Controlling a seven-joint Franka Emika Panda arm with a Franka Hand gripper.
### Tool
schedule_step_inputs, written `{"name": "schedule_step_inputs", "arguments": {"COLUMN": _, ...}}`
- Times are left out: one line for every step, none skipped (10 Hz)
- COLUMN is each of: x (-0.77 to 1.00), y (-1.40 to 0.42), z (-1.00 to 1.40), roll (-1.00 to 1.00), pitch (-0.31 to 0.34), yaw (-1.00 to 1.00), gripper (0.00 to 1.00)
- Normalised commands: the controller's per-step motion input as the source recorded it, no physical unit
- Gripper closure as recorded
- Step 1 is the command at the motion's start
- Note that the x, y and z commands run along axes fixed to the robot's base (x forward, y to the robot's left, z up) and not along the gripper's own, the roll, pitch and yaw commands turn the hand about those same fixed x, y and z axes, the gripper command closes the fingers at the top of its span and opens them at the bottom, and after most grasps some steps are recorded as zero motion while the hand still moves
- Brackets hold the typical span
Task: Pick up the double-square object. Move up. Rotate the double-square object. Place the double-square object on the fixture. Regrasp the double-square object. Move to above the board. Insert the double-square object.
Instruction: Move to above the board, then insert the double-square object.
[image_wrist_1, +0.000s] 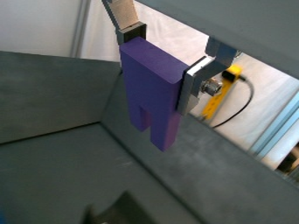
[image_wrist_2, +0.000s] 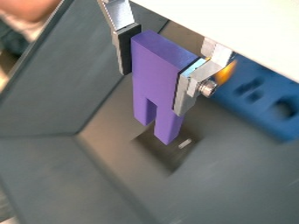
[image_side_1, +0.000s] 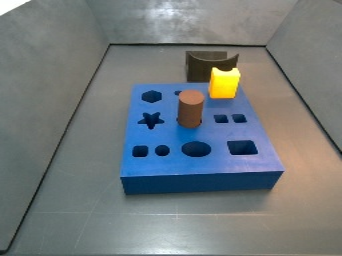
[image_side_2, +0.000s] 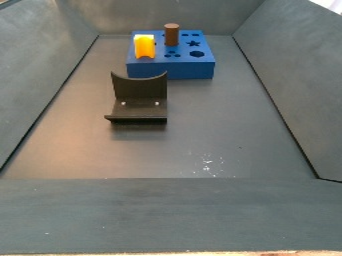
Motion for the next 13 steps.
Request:
{"name": "schedule_step_inputs", "arguments": {"x": -0.53, "y": -1.00, "z": 0.02, "roll": -1.00, "pitch": 0.024, "yaw": -0.08, "gripper": 1.00}}
{"name": "schedule_step_inputs", "arguments": {"x": -0.53, "y": -1.00, "z": 0.01, "roll": -1.00, "pitch": 0.021, "yaw": -0.07, "gripper": 1.00}}
{"name": "schedule_step_inputs", "arguments": {"x": -0.54, "y": -1.00, "z": 0.02, "roll": -1.00, "pitch": 0.022, "yaw": -0.07, "gripper": 1.00}}
{"name": "schedule_step_inputs", "arguments": {"x": -0.57, "y": -1.00, "z": 0.02, "roll": -1.00, "pitch": 0.009, "yaw": -0.07, "gripper": 1.00}}
{"name": "schedule_step_inputs", "arguments": {"x": -0.58, "y": -1.00, "z": 0.01, "roll": -1.00, "pitch": 0.002, "yaw": -0.07, "gripper": 1.00}}
{"name": "schedule_step_inputs", "arguments": {"x": -0.61, "y": -1.00, "z": 0.03, "roll": -0.79, "pitch": -0.019, "yaw": -0.05, "gripper": 1.00}}
{"name": "schedule_step_inputs", "arguments": {"x": -0.46, "y": -0.70, "z": 0.01, "roll": -0.54, "pitch": -0.039, "yaw": -0.03, "gripper": 1.00}}
{"name": "schedule_step_inputs", "arguments": {"x": -0.24, "y": -0.32, "z": 0.00, "roll": -0.29, "pitch": -0.039, "yaw": -0.01, "gripper": 1.00}}
{"name": "schedule_step_inputs", "arguments": {"x": -0.14, "y": -0.18, "z": 0.00, "roll": -0.20, "pitch": -0.012, "yaw": -0.01, "gripper": 1.00}}
{"name": "schedule_step_inputs", "arguments": {"x": 0.00, "y": 0.00, "z": 0.00, "roll": 0.01, "pitch": 0.000, "yaw": 0.00, "gripper": 1.00}}
{"name": "schedule_step_inputs", "arguments": {"x": 0.00, "y": 0.03, "z": 0.00, "roll": 0.00, "pitch": 0.000, "yaw": 0.00, "gripper": 1.00}}
{"name": "schedule_step_inputs", "arguments": {"x": 0.24, "y": 0.00, "z": -0.21, "roll": -0.19, "pitch": 0.054, "yaw": 0.19, "gripper": 1.00}}
{"name": "schedule_step_inputs", "arguments": {"x": 0.32, "y": 0.00, "z": 0.00, "roll": -0.50, "pitch": 0.051, "yaw": 0.24, "gripper": 1.00}}
